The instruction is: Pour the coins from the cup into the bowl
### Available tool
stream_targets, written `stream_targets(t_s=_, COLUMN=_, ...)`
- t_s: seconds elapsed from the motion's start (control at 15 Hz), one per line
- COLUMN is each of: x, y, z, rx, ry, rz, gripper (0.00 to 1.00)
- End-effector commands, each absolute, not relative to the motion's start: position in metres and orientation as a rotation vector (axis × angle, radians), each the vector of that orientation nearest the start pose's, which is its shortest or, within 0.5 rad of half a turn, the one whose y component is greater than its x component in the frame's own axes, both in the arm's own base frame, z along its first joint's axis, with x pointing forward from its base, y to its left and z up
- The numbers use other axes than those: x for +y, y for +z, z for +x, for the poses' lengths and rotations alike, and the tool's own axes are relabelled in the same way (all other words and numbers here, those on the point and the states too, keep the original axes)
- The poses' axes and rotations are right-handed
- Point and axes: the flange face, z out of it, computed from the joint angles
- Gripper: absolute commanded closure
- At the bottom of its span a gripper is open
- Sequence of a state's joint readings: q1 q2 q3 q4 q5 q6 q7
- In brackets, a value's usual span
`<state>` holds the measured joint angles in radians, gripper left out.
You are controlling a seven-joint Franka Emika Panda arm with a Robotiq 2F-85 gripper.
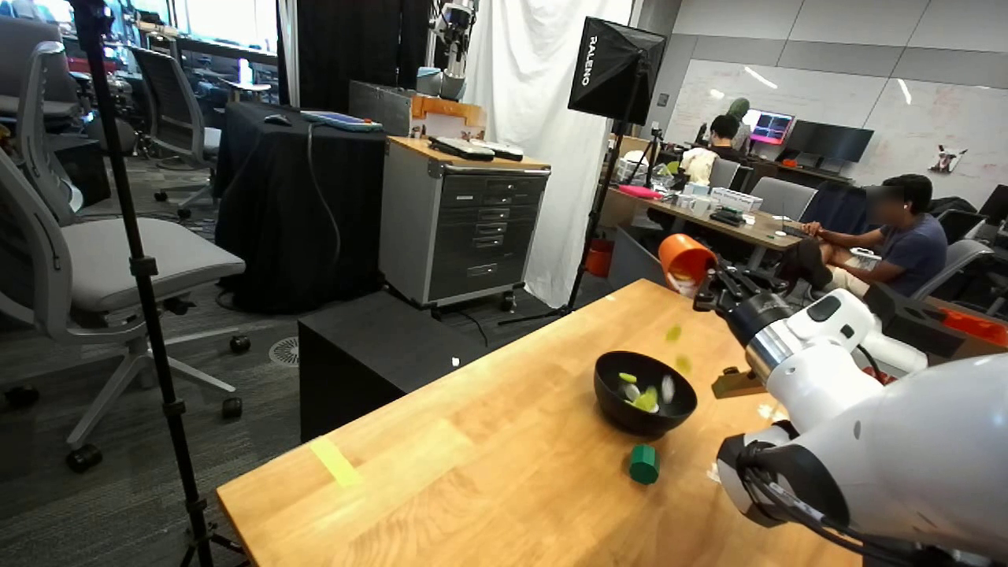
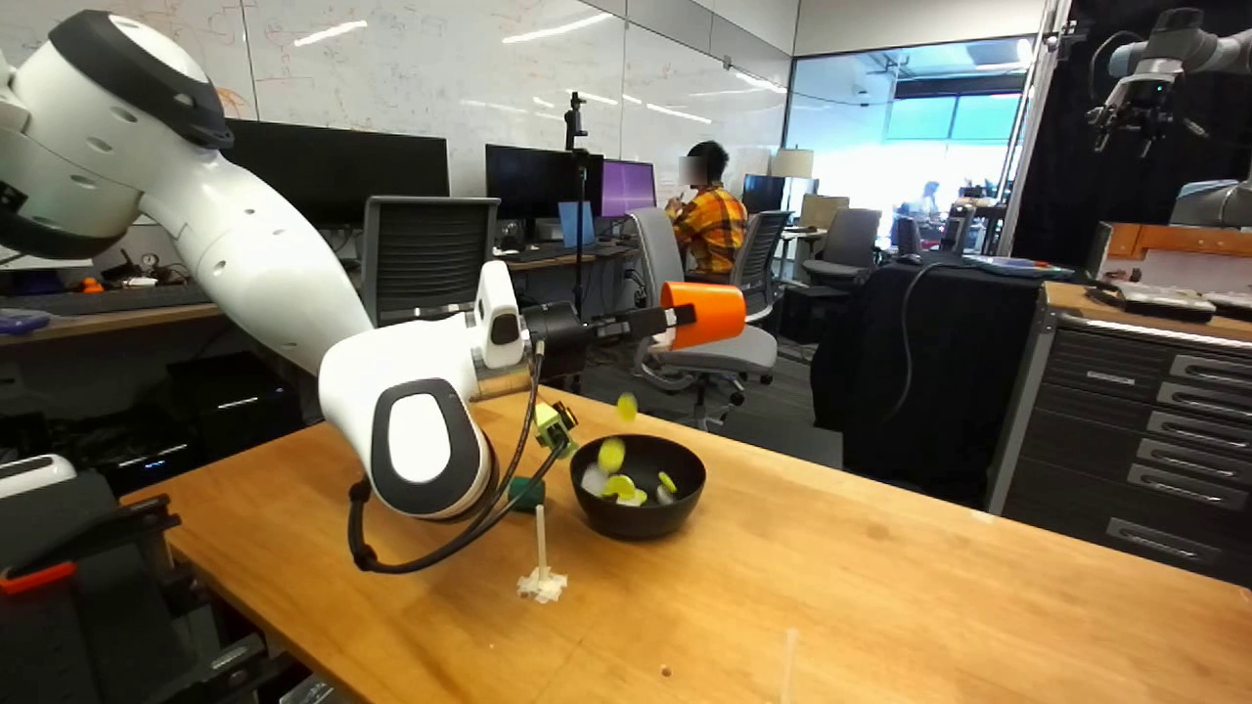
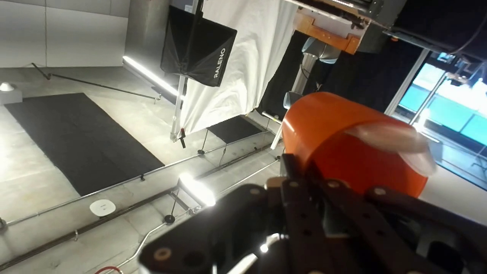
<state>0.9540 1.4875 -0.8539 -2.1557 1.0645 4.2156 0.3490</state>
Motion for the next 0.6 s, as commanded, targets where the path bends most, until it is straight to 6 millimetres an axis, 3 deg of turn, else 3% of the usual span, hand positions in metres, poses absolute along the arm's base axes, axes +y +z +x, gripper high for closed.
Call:
stream_targets(t_s=0.0, x=-0.0327, y=0.1519, z=0.4908, rx=-0.152, ry=1.829, rz=1.617, gripper=0.96)
stream_targets(t_s=0.53, x=-0.0387, y=0.1504, z=0.4849, rx=-0.163, ry=1.802, rz=1.603, gripper=0.96)
